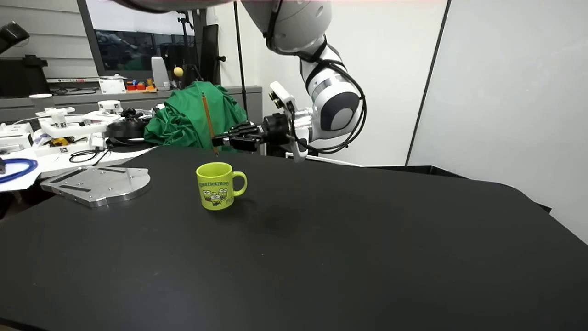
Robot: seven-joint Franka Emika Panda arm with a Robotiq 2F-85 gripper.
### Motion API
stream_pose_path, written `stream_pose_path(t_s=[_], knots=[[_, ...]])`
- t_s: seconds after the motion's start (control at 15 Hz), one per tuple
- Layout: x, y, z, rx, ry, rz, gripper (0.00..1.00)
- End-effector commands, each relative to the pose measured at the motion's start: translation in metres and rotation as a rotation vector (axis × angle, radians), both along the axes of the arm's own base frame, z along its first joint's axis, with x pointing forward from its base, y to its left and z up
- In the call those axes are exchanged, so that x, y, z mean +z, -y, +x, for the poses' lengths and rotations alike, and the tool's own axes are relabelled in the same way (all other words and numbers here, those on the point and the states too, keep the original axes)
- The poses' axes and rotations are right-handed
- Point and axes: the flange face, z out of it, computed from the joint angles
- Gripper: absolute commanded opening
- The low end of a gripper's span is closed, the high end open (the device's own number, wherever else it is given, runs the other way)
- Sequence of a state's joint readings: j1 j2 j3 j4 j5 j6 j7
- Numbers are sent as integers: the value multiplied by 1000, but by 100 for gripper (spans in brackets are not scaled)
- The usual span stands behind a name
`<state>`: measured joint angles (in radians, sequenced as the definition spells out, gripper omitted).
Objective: Put the pencil in the cup
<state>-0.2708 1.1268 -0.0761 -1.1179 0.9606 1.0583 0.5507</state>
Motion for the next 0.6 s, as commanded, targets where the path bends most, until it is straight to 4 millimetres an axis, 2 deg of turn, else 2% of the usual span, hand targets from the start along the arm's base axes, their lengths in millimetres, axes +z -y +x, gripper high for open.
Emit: stream_pose_path(t_s=[0.0, 0.53], knots=[[-10, 1, 6, -6, -25, -26, 2], [-42, -5, 3, -15, -37, -48, 2]])
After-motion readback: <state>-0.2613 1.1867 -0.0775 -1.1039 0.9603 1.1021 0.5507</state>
